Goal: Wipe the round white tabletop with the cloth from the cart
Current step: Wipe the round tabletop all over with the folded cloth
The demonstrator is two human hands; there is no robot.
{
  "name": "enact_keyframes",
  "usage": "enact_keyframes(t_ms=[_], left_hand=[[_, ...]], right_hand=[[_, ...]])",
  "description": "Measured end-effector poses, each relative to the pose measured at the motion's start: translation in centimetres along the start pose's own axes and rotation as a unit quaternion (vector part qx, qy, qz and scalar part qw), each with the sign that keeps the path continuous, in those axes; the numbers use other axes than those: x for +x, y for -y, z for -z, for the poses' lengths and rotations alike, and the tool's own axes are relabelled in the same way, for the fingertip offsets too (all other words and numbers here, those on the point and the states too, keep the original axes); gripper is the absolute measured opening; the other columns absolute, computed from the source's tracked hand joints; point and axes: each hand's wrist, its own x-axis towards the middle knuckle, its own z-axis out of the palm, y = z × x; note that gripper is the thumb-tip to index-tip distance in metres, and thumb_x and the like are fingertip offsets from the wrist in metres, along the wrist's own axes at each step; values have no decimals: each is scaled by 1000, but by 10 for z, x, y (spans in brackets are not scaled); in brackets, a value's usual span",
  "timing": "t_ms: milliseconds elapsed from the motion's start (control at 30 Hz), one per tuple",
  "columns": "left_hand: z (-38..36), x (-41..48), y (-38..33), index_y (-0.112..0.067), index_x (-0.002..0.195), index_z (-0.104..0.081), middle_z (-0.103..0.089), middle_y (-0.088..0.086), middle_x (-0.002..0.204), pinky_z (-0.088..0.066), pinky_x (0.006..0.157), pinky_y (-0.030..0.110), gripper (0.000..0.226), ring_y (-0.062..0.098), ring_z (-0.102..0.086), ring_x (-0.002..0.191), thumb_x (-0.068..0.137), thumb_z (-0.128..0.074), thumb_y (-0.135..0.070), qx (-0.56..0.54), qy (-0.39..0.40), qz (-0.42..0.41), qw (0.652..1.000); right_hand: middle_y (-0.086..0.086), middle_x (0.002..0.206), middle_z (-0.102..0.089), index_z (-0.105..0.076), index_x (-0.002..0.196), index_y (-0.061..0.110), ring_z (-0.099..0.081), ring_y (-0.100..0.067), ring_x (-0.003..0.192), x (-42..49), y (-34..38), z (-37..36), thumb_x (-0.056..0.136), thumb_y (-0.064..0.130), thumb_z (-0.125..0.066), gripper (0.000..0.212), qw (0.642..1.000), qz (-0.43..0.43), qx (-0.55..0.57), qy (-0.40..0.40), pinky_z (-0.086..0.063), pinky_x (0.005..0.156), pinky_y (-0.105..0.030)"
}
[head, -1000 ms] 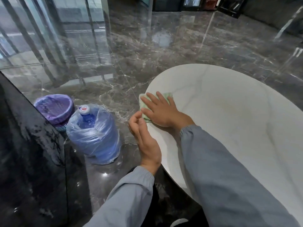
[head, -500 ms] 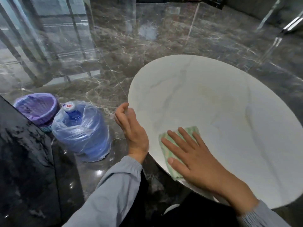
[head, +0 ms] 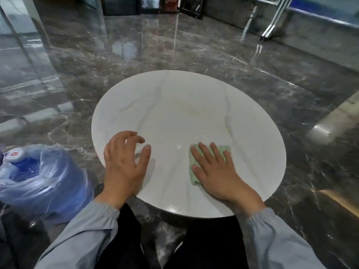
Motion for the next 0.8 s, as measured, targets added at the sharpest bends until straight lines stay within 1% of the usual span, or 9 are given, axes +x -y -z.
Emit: enact_keyframes(t_ms=[100, 200, 333, 433, 500, 600, 667, 733, 800], left_hand=[[-9, -8, -10, -21, 108, -67, -59, 0, 124, -38, 106, 50, 31, 26, -55, 123, 97, -53, -46, 52, 46, -80, 994], [-14, -7, -12, -21, 107, -67, -60, -1, 120, -42, 97, 48, 28, 27, -58, 117, 94, -58, -44, 81, 76, -128, 986], [-19, -6, -18, -21, 103, -69, -64, -4, 115, -39, 89, 43, 24, 24, -59, 111, 96, -58, -41, 95, 104, -154, 978], [-24, -11, -24, -20, 99, -70, -66, -4, 109, -42, 85, 46, 28, 25, -62, 106, 97, -54, -43, 102, 120, -177, 971], [-24, -12, -25, -21, 97, -70, -67, -4, 107, -43, 85, 46, 27, 25, -62, 105, 96, -54, -43, 93, 121, -169, 974], [-21, -11, -25, -21, 99, -69, -66, -3, 108, -44, 85, 47, 28, 26, -62, 105, 96, -54, -43, 82, 119, -145, 979], [-21, -10, -25, -20, 98, -69, -66, -2, 107, -45, 84, 46, 29, 27, -62, 103, 96, -52, -43, 77, 116, -145, 980], [-20, -10, -26, -20, 98, -69, -66, -2, 107, -44, 83, 45, 30, 26, -62, 102, 96, -50, -43, 83, 121, -148, 978], [-19, -10, -26, -23, 99, -69, -66, -6, 107, -41, 83, 43, 29, 24, -62, 102, 96, -50, -44, 89, 133, -141, 977]], right_hand=[[20, 168, 24, 11, 160, 50, 33, -14, 153, -32, 35, -14, 107, 59, -14, 60, 995, 98, -6, -19, 22, 122, -49], [25, 167, 20, 7, 159, 54, 31, -7, 152, -58, 18, -19, 106, 62, -18, 60, 993, 117, 3, -21, 22, 123, -42], [31, 163, 19, 5, 154, 62, 23, -6, 155, -71, -64, -13, 92, 74, -4, 63, 999, 4, 10, -34, 14, 126, -41], [28, 165, 16, 3, 158, 54, 18, -11, 157, -68, -108, -6, 86, 73, 1, 75, 993, -105, 38, -29, 10, 125, -44], [22, 168, 19, 8, 160, 49, 22, -15, 157, -62, -100, -8, 90, 67, 2, 73, 991, -129, 24, -21, 12, 125, -48], [18, 168, 22, 14, 159, 49, 25, -20, 156, -57, -40, -17, 89, 65, 7, 72, 998, -53, -7, -29, 15, 124, -53], [19, 168, 20, 13, 158, 51, 28, -18, 155, -60, -2, -24, 97, 64, -2, 64, 999, 37, -5, -37, 18, 123, -52], [23, 169, 17, 7, 159, 54, 29, -10, 154, -58, 8, -22, 104, 63, -16, 61, 995, 94, 24, -29, 22, 122, -45], [27, 169, 10, 1, 159, 56, 24, -4, 154, -49, -13, -16, 103, 66, -23, 62, 994, 97, 33, -38, 18, 124, -41]])
